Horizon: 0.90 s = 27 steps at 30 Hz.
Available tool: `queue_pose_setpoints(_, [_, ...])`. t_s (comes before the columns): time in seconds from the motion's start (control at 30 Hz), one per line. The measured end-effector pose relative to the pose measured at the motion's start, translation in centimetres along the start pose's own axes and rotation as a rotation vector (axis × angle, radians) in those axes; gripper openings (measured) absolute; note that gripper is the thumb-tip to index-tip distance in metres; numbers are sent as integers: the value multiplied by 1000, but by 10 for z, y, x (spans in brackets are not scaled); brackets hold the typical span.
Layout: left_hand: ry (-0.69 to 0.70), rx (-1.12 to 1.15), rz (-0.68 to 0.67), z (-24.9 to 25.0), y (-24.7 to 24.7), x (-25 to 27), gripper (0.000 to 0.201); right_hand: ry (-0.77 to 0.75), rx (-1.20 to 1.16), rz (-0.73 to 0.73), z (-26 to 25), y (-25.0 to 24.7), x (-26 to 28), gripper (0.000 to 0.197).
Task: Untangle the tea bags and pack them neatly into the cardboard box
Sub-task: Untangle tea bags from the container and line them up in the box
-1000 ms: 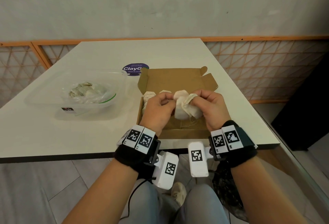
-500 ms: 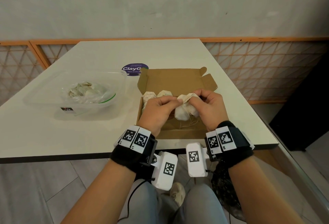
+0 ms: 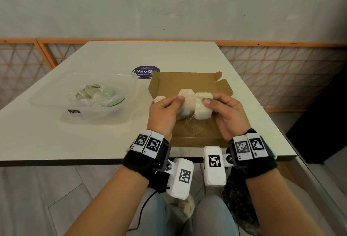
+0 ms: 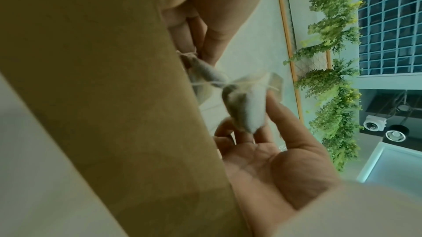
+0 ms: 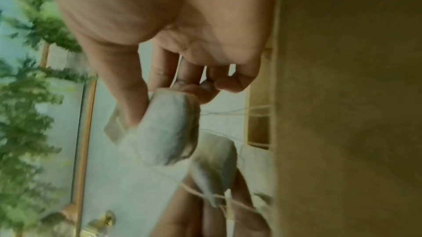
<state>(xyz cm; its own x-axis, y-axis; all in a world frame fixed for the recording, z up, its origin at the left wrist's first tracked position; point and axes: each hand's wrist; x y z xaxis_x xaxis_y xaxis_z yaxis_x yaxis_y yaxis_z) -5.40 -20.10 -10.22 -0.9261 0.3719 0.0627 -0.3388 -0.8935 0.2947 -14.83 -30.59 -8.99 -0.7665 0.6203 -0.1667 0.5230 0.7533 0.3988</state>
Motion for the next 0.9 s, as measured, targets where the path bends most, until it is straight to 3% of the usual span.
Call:
queue_pose_setpoints(0.1, [-3,14,14,1,-1,-1,12,51,-34,-27,-4,-3,1,7])
queue_pose_setpoints(0.27, [38,-66,-132,3,0,6,11,70,250,51,7,3,-5,8])
queue_pose_setpoints(0.37, [33,-156,-170,2,-1,5,10,46,261,139,10,1,-9,8])
queue_pose_setpoints(0.67, [63,-222,-221,5,0,9,4,2,315,172,12,1,-9,8])
queue_pose_setpoints(0.77, [91,-218,-222,4,0,9,11,31,339,149,11,-1,-10,15])
queue_pose_setpoints(0.9, [89,-211,-249,8,-3,10,7,158,429,-30,-2,-1,-10,21])
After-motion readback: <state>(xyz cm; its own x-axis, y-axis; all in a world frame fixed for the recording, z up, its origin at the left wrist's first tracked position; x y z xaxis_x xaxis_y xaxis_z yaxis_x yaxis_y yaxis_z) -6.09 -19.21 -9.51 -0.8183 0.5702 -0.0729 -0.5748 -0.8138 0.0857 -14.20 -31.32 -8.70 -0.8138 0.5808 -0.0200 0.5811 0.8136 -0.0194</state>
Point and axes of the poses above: each hand's wrist, its own x-axis away from the middle knuckle, its own y-axis out of the palm, z = x × y, and after that the axes turned 3 degrees about z, right-handed
